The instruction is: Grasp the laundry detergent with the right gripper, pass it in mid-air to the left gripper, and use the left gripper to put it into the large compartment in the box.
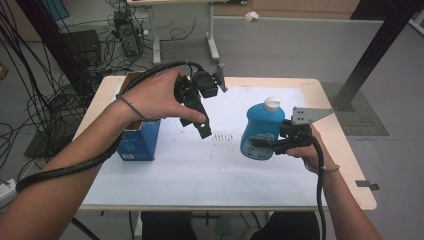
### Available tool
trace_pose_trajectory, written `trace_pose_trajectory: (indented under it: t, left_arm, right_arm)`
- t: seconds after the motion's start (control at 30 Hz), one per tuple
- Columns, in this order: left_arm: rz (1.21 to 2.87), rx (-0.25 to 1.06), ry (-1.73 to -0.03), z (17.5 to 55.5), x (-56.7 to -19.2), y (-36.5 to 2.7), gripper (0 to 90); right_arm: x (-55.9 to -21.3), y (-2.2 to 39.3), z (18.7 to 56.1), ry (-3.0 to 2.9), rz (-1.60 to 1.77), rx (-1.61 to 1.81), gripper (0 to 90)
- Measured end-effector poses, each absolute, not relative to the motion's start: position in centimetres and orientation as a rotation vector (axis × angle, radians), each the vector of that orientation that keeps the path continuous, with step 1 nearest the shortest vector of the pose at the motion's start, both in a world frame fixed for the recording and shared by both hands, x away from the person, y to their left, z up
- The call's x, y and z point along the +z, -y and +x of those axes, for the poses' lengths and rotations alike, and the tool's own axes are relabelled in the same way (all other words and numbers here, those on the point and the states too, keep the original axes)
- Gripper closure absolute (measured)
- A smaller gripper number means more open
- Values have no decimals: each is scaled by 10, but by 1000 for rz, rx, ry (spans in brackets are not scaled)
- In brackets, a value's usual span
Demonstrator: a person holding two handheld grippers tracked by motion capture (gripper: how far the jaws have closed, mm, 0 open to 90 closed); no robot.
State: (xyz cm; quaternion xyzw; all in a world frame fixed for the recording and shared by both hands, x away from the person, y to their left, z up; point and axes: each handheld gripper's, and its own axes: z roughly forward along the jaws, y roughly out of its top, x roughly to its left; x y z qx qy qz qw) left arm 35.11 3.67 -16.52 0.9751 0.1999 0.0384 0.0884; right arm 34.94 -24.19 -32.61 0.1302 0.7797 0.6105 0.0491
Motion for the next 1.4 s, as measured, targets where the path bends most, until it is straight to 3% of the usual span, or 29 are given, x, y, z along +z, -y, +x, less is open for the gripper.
trace_pose_trajectory:
  t: [0.47, 1.4]
  left_arm:
    - [2921, 72, -384, 345, -167, -20, 90]
    - [2968, 51, -233, 337, -164, 9, 91]
  right_arm:
    - [-323, 232, 341, -2437, 266, 1898, 442]
    - [-318, 207, 334, -2488, 120, 1912, 442]
